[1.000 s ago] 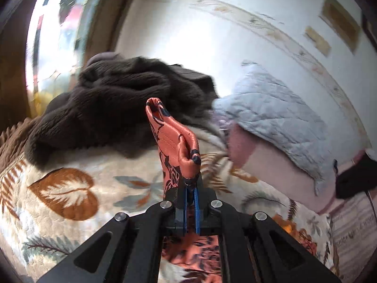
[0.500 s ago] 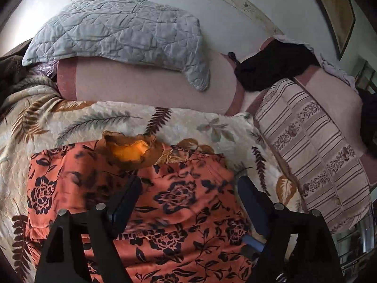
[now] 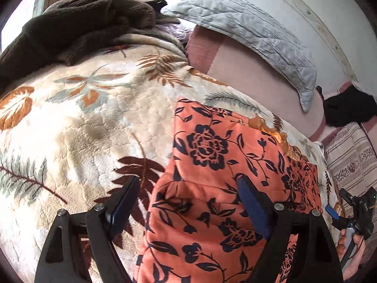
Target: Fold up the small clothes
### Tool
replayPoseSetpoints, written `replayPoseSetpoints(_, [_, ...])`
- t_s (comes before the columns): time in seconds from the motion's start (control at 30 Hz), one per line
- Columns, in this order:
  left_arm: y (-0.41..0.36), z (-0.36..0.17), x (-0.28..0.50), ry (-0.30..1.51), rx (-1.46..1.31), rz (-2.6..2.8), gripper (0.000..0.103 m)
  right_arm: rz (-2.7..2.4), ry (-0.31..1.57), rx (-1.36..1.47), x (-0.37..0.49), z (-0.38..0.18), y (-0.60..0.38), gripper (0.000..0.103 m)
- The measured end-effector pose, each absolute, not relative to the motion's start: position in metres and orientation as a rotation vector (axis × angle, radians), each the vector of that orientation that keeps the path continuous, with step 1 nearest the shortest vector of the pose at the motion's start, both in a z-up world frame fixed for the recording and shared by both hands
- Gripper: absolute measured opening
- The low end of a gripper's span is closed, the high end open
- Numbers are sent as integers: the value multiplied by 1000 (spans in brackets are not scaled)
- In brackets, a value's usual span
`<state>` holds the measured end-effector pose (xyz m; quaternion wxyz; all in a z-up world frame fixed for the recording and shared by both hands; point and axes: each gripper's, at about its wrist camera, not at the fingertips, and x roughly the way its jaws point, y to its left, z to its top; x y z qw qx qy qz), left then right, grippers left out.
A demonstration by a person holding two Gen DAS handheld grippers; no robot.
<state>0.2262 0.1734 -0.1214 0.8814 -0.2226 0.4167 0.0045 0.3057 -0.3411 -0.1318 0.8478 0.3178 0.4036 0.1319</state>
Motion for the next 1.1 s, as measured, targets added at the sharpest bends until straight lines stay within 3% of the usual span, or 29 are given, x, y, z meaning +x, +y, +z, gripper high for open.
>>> replayPoseSetpoints(0.07, [182,-127,225,856,-493,13,85,254,940,612,334,-144,-330,90])
replayPoseSetpoints(0.17, [185,-133,225,849,-499,10,85,195,1086,456,356,-166,-306,58])
replayPoseSetpoints(0.23, [185,-137,227,853,-493,3,85,160,1117,355,359,-169,-295,51])
replayPoseSetpoints(0.3, [184,-143,230,867,-491,-5,85,140,1135,290,360,-164,-291,11])
replayPoseSetpoints(0.5, [179,-158,240,904,-430,34,85,33,803,29,312,-85,-277,11])
replayPoseSetpoints(0.57, [176,-158,241,903,-409,33,85,16,919,47,319,-116,-286,20])
replayPoseSetpoints(0.63, [175,-160,242,907,-400,41,85,54,1053,131,328,-156,-300,21])
replayPoseSetpoints(0.73, [174,-160,242,910,-393,45,85,42,994,393,320,-164,-335,32])
replayPoseSetpoints(0.8, [174,-161,244,913,-381,47,85,34,934,445,316,-153,-344,60])
replayPoseSetpoints(1.0, [169,-162,244,917,-331,52,85,185,771,471,317,-105,-323,63])
replayPoseSetpoints(1.1, [172,-161,244,915,-344,50,84,312,912,527,332,-136,-314,69])
